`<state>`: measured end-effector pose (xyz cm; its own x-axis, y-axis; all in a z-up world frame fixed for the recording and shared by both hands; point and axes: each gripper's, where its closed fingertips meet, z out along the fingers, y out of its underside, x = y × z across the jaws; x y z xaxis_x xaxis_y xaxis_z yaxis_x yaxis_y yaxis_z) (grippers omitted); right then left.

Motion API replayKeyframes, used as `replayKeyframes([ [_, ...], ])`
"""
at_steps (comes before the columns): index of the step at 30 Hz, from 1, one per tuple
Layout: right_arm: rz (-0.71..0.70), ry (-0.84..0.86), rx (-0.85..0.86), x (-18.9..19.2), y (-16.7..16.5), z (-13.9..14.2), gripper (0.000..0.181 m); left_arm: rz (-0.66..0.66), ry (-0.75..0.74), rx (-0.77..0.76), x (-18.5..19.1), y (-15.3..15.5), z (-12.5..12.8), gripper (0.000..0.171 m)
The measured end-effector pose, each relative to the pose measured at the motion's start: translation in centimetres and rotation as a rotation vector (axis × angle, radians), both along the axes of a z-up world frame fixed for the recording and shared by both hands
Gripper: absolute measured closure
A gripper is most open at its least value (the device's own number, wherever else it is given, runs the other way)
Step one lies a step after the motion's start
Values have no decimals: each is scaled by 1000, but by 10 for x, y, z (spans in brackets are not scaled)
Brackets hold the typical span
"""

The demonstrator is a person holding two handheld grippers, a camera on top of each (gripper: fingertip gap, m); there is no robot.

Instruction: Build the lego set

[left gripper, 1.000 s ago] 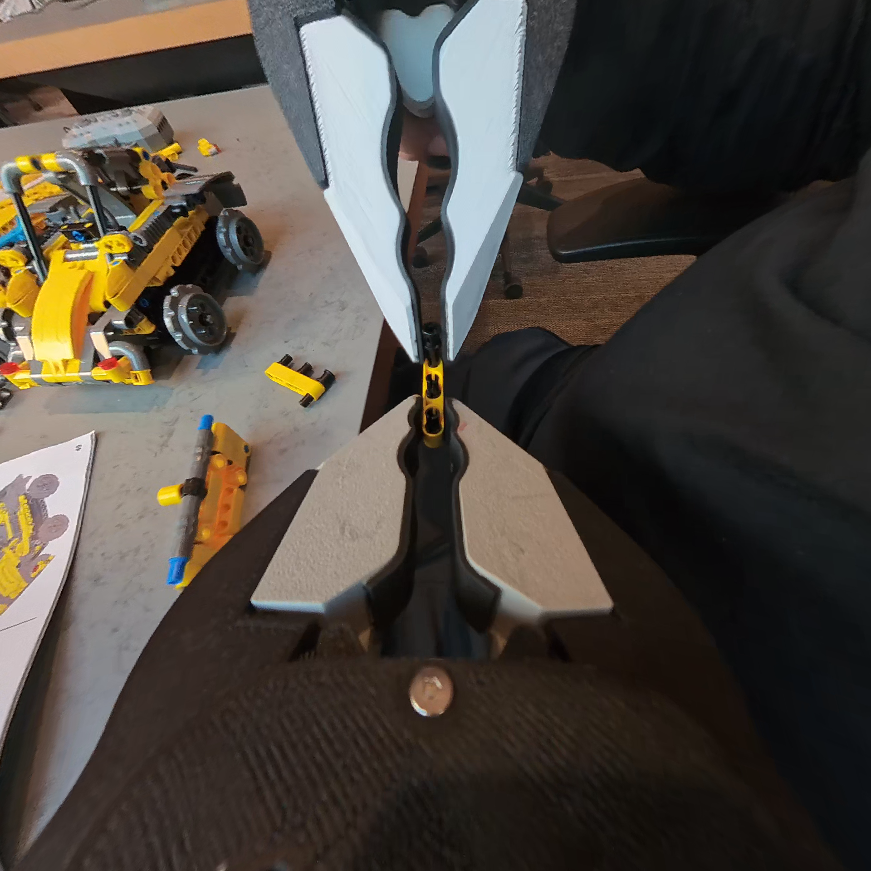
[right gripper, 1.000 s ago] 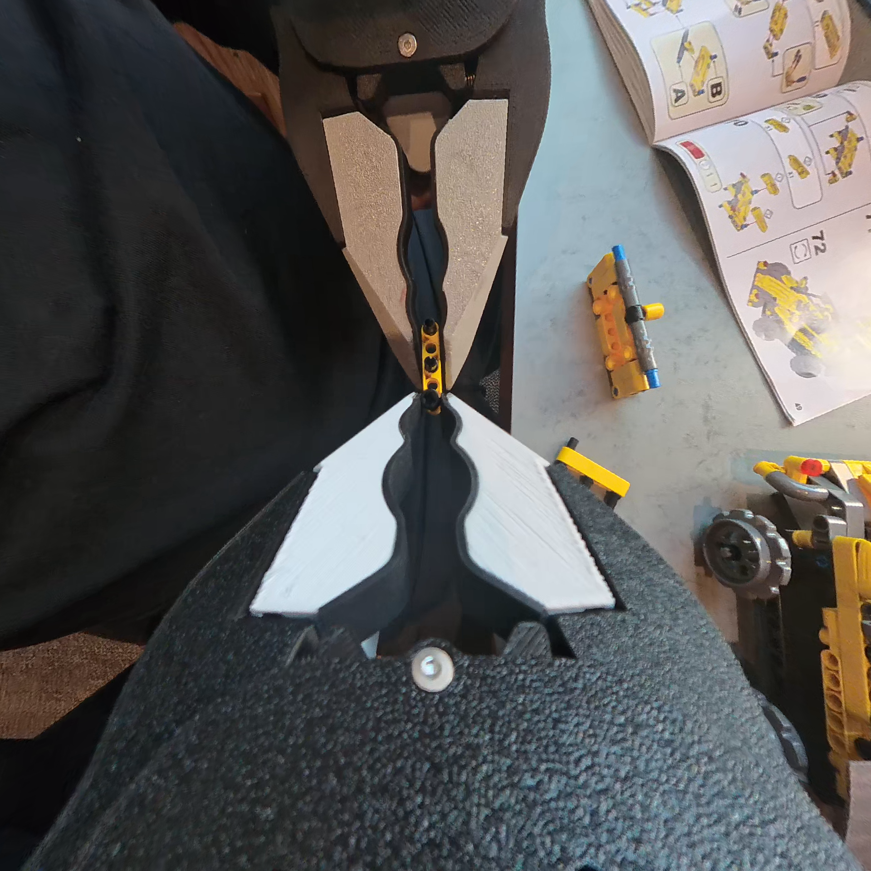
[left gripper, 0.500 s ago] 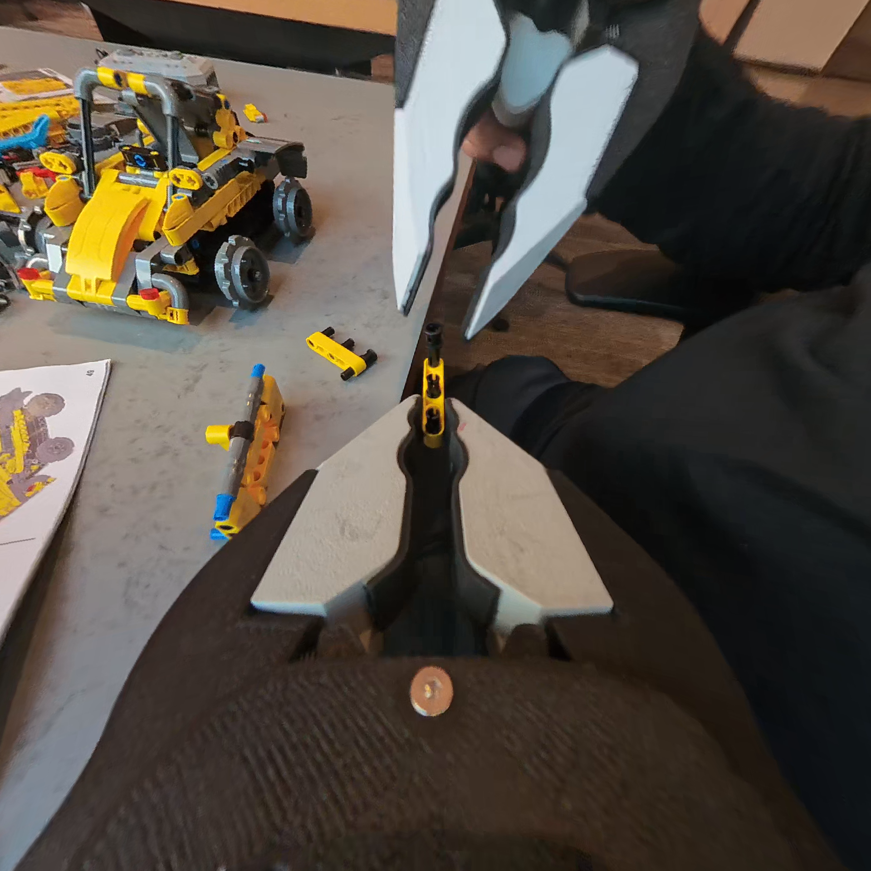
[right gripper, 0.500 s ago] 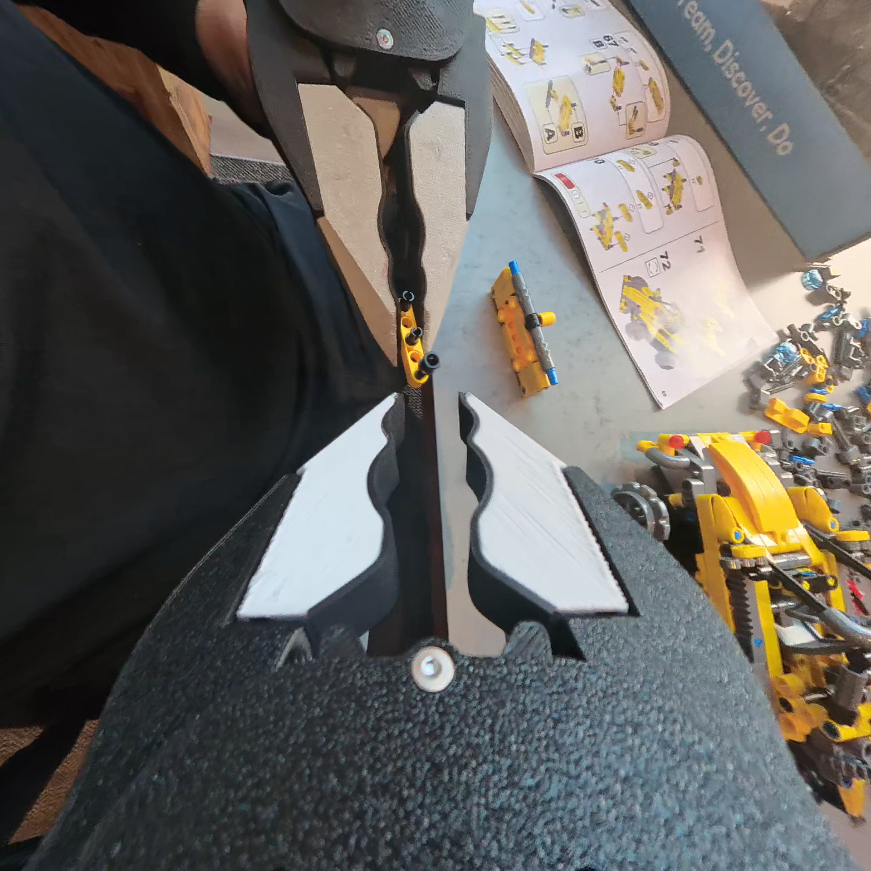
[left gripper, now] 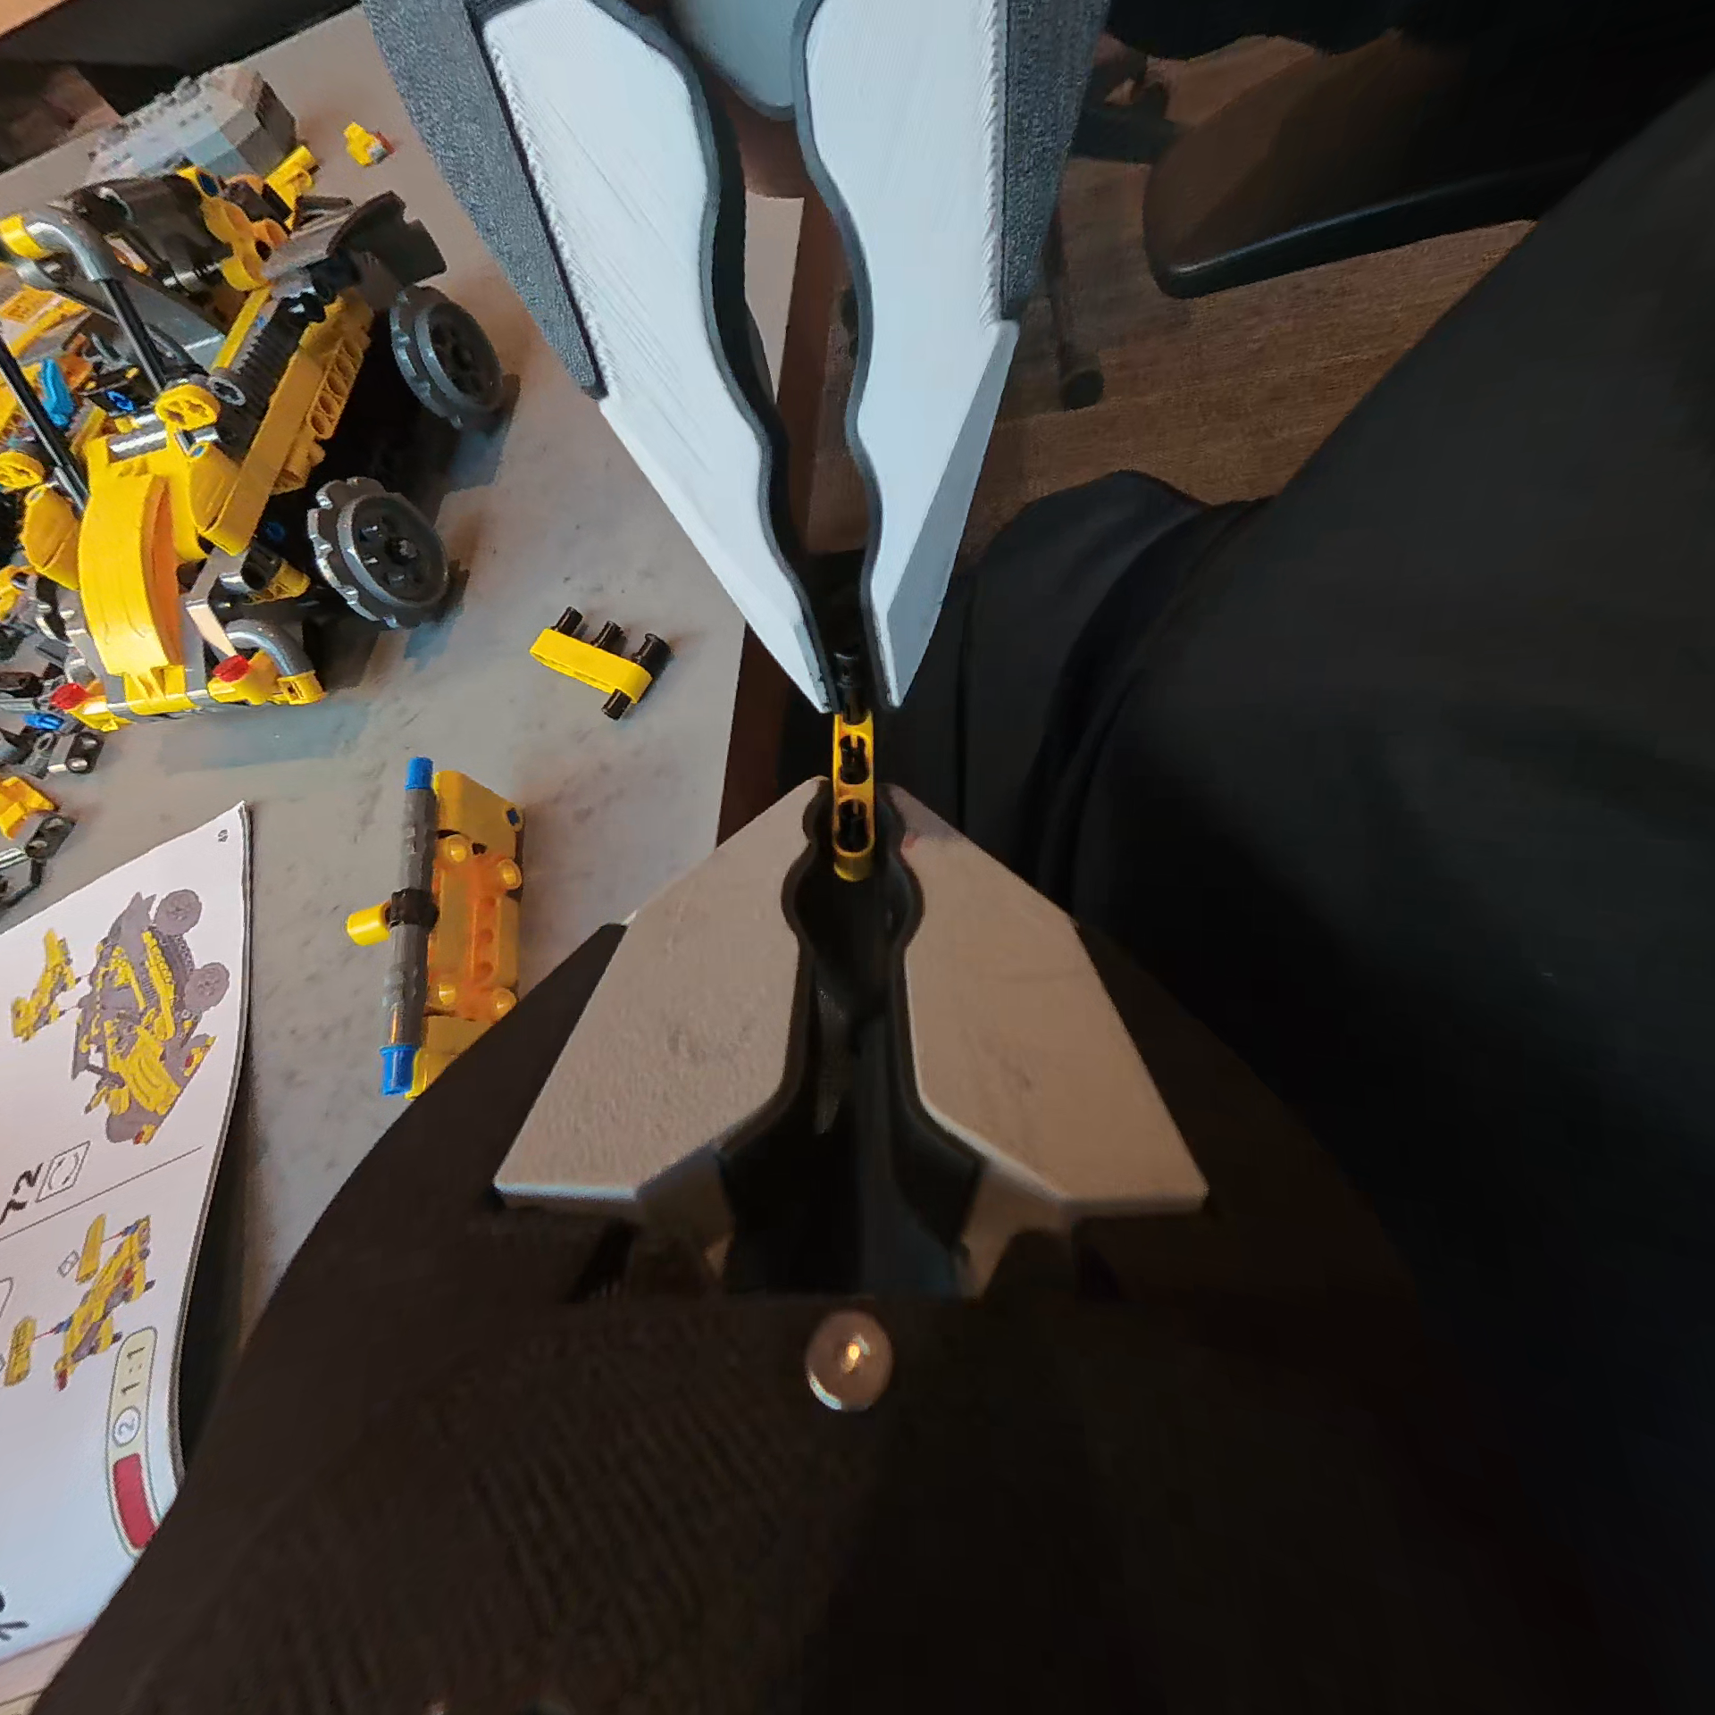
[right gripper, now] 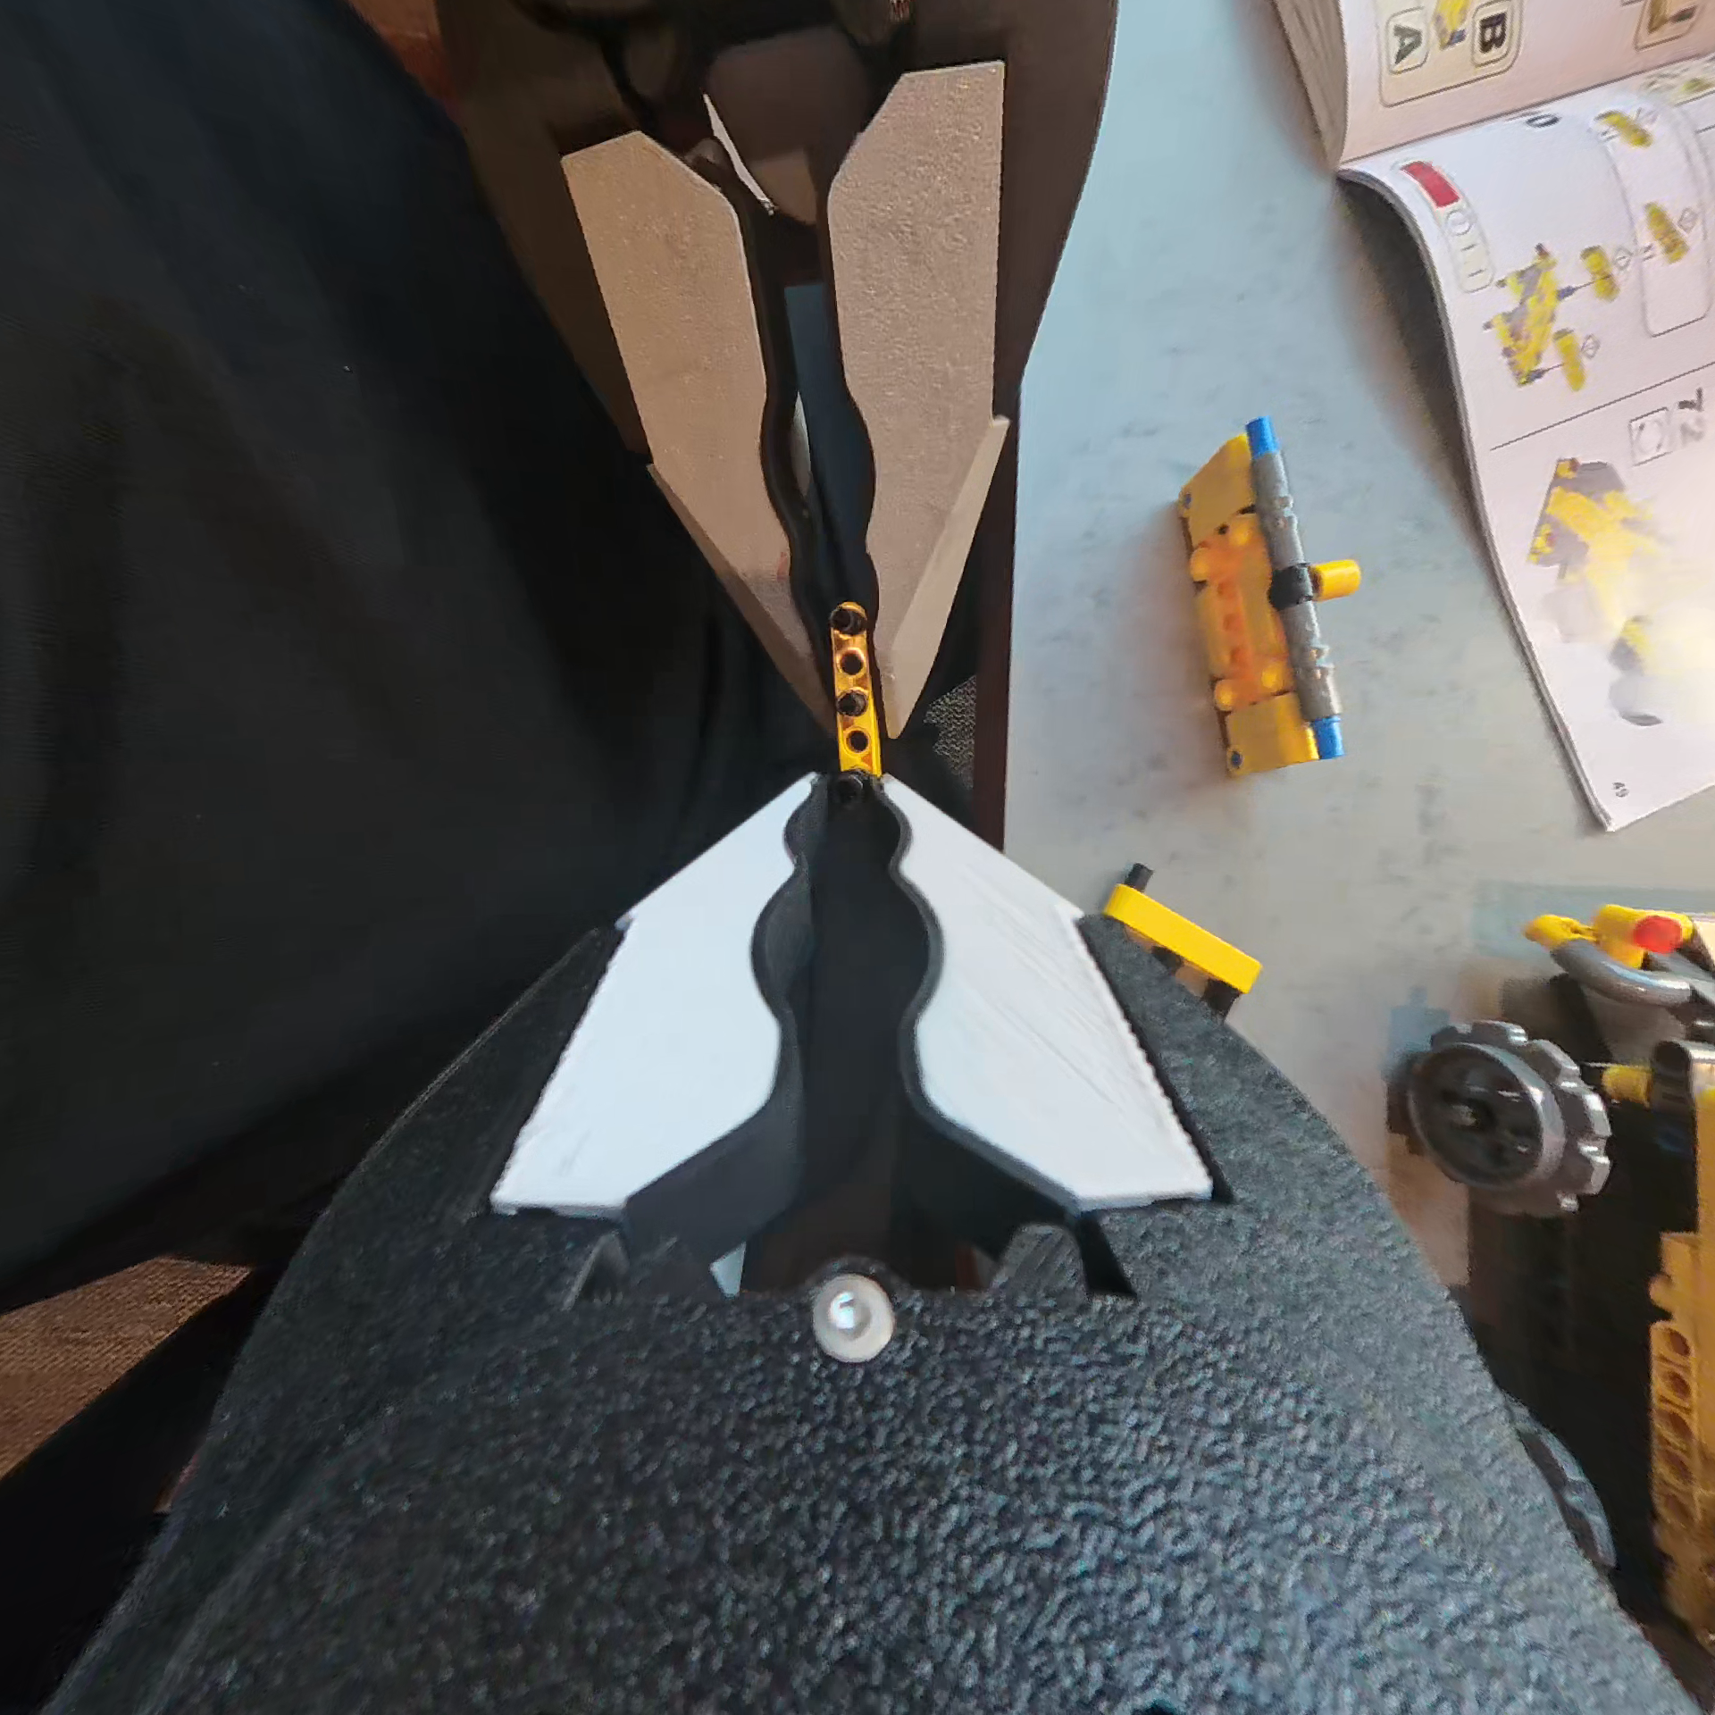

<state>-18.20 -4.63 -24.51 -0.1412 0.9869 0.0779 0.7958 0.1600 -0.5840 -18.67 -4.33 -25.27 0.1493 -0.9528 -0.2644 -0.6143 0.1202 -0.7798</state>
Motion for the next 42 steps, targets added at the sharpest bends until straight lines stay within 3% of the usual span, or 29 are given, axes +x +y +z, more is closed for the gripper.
replayKeyframes([
  [14, -36, 169, -56, -9, 8, 25, 174, -15, -372, -240, -5, 3, 52, 167],
  [32, -64, 215, -176, -11, 9, 25, 169, -32, -468, -387, -13, 7, 58, 167],
  [42, -81, 272, -172, -16, 10, 40, 175, -38, -472, -344, -11, 5, 58, 167],
])
